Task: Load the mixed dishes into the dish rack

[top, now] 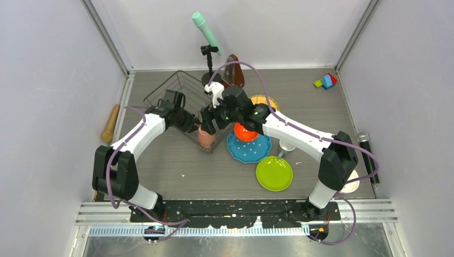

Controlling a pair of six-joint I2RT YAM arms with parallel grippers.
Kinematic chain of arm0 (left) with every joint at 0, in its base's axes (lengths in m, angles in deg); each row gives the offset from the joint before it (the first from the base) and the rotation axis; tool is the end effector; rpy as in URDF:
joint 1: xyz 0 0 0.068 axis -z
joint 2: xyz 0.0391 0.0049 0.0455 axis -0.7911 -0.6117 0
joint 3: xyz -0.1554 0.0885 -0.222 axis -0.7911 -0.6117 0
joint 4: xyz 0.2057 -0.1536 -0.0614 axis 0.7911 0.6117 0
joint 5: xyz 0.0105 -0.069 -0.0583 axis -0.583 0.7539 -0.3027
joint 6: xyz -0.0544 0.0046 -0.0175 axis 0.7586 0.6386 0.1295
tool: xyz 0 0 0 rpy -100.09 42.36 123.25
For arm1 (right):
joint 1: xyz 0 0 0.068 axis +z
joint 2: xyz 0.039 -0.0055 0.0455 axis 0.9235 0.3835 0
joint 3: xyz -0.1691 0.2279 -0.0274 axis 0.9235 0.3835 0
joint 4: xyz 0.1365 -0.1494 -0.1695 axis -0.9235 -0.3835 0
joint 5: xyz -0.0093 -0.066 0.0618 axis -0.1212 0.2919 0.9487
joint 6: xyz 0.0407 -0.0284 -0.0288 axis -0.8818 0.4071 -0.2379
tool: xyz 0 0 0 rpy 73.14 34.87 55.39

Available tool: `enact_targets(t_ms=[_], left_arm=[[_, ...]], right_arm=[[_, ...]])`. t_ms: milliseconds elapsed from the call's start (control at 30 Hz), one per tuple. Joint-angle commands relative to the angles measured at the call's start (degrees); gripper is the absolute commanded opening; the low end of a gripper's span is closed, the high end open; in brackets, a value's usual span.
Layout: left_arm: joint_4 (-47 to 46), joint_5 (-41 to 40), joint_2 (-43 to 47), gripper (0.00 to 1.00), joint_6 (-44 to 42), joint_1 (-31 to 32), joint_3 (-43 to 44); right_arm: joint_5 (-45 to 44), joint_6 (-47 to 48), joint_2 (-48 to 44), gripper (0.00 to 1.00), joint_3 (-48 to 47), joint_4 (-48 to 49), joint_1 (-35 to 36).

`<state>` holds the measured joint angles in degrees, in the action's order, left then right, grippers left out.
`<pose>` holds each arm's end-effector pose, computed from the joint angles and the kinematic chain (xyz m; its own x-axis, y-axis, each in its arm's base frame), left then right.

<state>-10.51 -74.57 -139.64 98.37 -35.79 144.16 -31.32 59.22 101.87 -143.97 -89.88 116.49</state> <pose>0.3006 -0.0947 0.2516 -0.5668 -0.8225 -0.0477 -0.6731 0.4956 -0.5489 0.2596 0.3097 0.3345 -0.4228 -0.3015 -0.8546 -0.7957 0.5748 0.1908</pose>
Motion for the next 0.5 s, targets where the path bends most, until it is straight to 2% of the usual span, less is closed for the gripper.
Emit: enact_targets(t_ms=[0,167,333,467], left_arm=[[-5.7,-3.5,2.7,0.0,-2.7,0.9,-2.9],[-8.7,-1.6,6.0,0.0,2.5,0.9,-5.0],[-12.1,-2.9,8.0,0.0,5.3,1.1,-7.6],[-17.1,-0.4,8.4,0.0,8.0,1.2,-10.0]], right_arm=[[2.8,0.2,0.7,0.82,-0.5,-4.2,-0.1],[3.7,0.5,1.9,0.86,-0.8,-5.9,-0.1],[2.1,1.7,3.8,0.84,-2.6,-7.8,-0.1],[1.3,3.5,4.9,0.84,-3.6,-9.5,-0.1]])
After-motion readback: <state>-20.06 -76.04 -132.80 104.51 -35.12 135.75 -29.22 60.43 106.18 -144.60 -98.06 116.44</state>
